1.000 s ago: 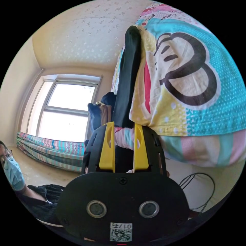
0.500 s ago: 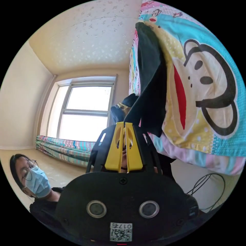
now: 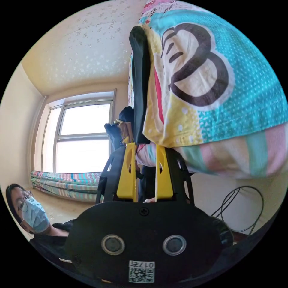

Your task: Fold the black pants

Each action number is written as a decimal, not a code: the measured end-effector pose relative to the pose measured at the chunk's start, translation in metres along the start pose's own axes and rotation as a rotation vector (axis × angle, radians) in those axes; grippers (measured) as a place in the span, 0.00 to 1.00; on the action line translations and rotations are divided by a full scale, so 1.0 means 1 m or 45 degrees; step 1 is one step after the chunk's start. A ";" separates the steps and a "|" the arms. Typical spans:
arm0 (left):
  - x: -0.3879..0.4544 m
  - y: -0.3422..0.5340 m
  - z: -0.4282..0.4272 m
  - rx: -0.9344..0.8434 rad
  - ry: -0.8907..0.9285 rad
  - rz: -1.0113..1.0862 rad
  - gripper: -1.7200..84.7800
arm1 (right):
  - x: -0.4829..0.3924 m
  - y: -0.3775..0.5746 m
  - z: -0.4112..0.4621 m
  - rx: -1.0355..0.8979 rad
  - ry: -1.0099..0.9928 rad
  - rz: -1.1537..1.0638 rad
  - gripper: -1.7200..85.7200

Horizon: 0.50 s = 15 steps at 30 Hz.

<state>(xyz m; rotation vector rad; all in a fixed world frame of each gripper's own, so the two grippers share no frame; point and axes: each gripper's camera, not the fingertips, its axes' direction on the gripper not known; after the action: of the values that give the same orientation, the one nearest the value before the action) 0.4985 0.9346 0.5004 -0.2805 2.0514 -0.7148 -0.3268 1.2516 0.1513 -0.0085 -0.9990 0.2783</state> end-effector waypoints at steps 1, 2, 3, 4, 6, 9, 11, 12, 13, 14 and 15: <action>-0.006 0.008 -0.001 0.037 -0.024 0.014 0.14 | 0.001 -0.001 0.001 0.000 -0.009 0.000 0.12; -0.010 0.013 -0.003 0.067 -0.015 0.013 0.14 | 0.001 -0.004 0.002 -0.002 -0.025 0.001 0.12; -0.020 0.022 -0.007 0.121 0.047 0.003 0.13 | 0.000 -0.006 0.005 -0.006 -0.038 0.000 0.12; -0.029 0.031 -0.012 0.170 0.106 -0.011 0.12 | -0.001 -0.008 0.007 -0.010 -0.042 -0.003 0.13; -0.036 0.040 -0.018 0.207 0.151 -0.034 0.12 | -0.007 -0.013 0.014 -0.023 -0.047 -0.012 0.13; -0.030 0.042 -0.024 0.194 0.087 0.017 0.12 | -0.013 -0.020 0.023 -0.010 -0.050 -0.004 0.12; -0.028 0.047 -0.029 0.215 0.062 0.041 0.12 | -0.013 -0.025 0.027 -0.005 -0.075 0.029 0.12; -0.028 0.049 -0.032 0.224 0.059 0.046 0.12 | -0.013 -0.029 0.030 -0.007 -0.094 0.056 0.11; -0.030 0.050 -0.035 0.226 0.062 0.047 0.12 | -0.013 -0.031 0.031 -0.009 -0.094 0.071 0.11; -0.031 0.051 -0.037 0.227 0.064 0.046 0.12 | -0.013 -0.036 0.032 -0.004 -0.081 0.084 0.10; -0.033 0.052 -0.041 0.231 0.067 0.044 0.12 | -0.013 -0.041 0.031 0.000 -0.063 0.085 0.09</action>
<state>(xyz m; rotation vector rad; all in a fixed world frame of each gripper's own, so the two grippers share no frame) 0.4871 1.0065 0.5097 -0.1229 2.0198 -0.8886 -0.3505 1.2055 0.1627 -0.0354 -1.0487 0.3411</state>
